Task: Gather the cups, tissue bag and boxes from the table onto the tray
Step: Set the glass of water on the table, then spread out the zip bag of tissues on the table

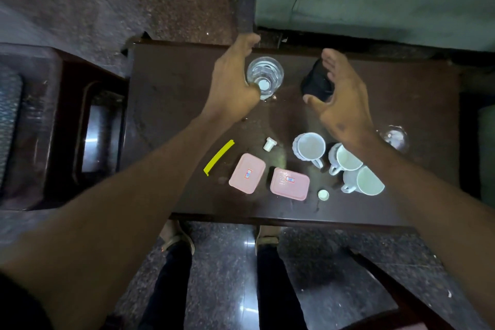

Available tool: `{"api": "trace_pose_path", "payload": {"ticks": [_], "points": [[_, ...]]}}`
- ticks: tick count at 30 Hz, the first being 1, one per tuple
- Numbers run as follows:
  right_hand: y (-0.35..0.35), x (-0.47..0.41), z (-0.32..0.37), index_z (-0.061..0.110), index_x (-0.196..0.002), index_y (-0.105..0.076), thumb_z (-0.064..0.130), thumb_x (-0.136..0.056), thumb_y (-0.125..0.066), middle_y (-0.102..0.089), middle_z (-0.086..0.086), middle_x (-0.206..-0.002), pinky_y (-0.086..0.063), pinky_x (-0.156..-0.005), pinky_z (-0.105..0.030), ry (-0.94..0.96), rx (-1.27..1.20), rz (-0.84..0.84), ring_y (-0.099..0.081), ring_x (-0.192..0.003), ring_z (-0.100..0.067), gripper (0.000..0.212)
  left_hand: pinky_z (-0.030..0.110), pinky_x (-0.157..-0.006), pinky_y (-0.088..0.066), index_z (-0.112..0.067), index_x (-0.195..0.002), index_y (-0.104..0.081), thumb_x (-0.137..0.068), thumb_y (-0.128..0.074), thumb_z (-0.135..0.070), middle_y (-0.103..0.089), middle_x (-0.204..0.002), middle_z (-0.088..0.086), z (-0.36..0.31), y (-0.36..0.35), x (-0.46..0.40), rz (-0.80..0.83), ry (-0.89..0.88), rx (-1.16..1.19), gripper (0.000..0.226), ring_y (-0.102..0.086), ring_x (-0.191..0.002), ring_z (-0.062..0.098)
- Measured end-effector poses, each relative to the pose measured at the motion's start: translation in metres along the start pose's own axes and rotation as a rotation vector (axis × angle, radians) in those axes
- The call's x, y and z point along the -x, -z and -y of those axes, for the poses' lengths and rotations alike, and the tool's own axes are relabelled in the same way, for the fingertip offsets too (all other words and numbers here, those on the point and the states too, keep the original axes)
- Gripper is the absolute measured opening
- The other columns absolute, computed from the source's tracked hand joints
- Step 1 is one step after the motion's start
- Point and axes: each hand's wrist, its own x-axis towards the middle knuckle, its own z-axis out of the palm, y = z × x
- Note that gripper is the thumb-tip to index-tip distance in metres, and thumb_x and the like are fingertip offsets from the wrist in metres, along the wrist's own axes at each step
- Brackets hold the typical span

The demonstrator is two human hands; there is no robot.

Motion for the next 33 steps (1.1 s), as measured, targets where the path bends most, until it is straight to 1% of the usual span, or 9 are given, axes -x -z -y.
{"api": "trace_pose_path", "payload": {"ticks": [4,10,15,17,22,24,26,29,33], "points": [[-0.019,-0.011,0.043,0.005,-0.155,-0.038,0.010,-0.081,-0.084,-0.049,-0.009,-0.156,-0.039,-0.122,-0.037,0.105,-0.046,0.000,-0.047,-0.146,-0.016,0.087,0.030,-0.109,-0.050,-0.005,-0.148,-0.052,-0.069,-0.064,0.010,-0.063,-0.145,0.004,-0.001,0.040,0.009,-0.090,-0.022,0.046,0.081,-0.059,-0.136,0.016],[-0.082,-0.054,0.157,0.003,-0.153,-0.038,0.010,-0.083,-0.079,-0.048,-0.008,-0.156,-0.039,-0.122,-0.037,0.267,-0.123,0.056,-0.047,-0.145,-0.014,0.082,0.032,-0.107,-0.054,-0.007,-0.145,-0.053,-0.073,-0.062,0.008,-0.062,-0.141,0.001,0.024,0.156,0.004,-0.310,-0.028,0.050,0.073,-0.059,-0.137,0.014],[-0.172,-0.081,0.282,0.007,-0.154,-0.039,0.024,-0.086,-0.081,-0.049,-0.006,-0.156,-0.040,-0.122,-0.032,0.428,-0.117,0.113,-0.047,-0.145,-0.014,0.082,0.027,-0.099,-0.056,-0.011,-0.140,-0.056,-0.074,-0.061,-0.011,-0.066,-0.136,-0.001,0.075,0.280,0.021,-0.577,0.060,0.057,0.066,-0.063,-0.131,0.012],[-0.215,-0.084,0.331,0.007,-0.155,-0.039,0.027,-0.087,-0.079,-0.049,-0.006,-0.156,-0.040,-0.121,-0.029,0.480,-0.125,0.137,-0.047,-0.145,-0.013,0.081,0.033,-0.101,-0.056,-0.011,-0.140,-0.057,-0.074,-0.062,-0.008,-0.067,-0.136,-0.001,0.101,0.322,0.034,-0.671,0.104,0.030,0.067,-0.064,-0.128,0.012],[-0.326,-0.084,0.419,0.007,-0.150,-0.044,0.022,-0.087,-0.077,-0.053,-0.008,-0.152,-0.043,-0.117,-0.035,0.585,-0.114,0.266,-0.051,-0.141,-0.017,0.074,0.040,-0.106,-0.052,-0.010,-0.141,-0.056,-0.077,-0.064,-0.007,-0.064,-0.138,-0.003,0.172,0.390,0.060,-0.827,0.262,0.032,0.064,-0.061,-0.130,0.013],[-0.365,-0.085,0.435,0.009,-0.151,-0.044,0.024,-0.088,-0.076,-0.053,-0.007,-0.152,-0.044,-0.117,-0.035,0.611,-0.044,0.303,-0.052,-0.140,-0.019,0.072,0.043,-0.111,-0.048,-0.010,-0.145,-0.053,-0.083,-0.068,-0.006,-0.060,-0.144,-0.002,0.199,0.403,0.065,-0.855,0.330,0.052,0.064,-0.056,-0.135,0.015],[-0.398,-0.087,0.441,0.012,-0.152,-0.042,0.028,-0.090,-0.074,-0.052,-0.007,-0.153,-0.043,-0.117,-0.036,0.613,0.052,0.349,-0.051,-0.141,-0.022,0.072,0.040,-0.117,-0.043,-0.009,-0.153,-0.048,-0.088,-0.071,-0.009,-0.055,-0.153,0.001,0.223,0.407,0.069,-0.853,0.398,0.082,0.068,-0.051,-0.143,0.017],[-0.434,-0.092,0.433,0.013,-0.152,-0.042,0.033,-0.090,-0.074,-0.052,-0.012,-0.150,-0.045,-0.113,-0.040,0.575,0.209,0.410,-0.053,-0.137,-0.028,0.073,0.034,-0.124,-0.035,-0.008,-0.160,-0.039,-0.093,-0.070,-0.011,-0.045,-0.164,0.006,0.246,0.399,0.069,-0.771,0.464,0.088,0.075,-0.042,-0.151,0.019],[-0.457,-0.092,0.421,0.010,-0.136,-0.055,0.032,-0.089,-0.075,-0.059,-0.013,-0.134,-0.048,-0.103,-0.041,0.578,0.336,0.370,-0.057,-0.125,-0.031,0.056,0.042,-0.127,-0.030,-0.006,-0.163,-0.029,-0.098,-0.065,-0.014,-0.034,-0.169,0.014,0.269,0.382,0.067,-0.634,0.502,0.108,0.075,-0.032,-0.157,0.028]]}}
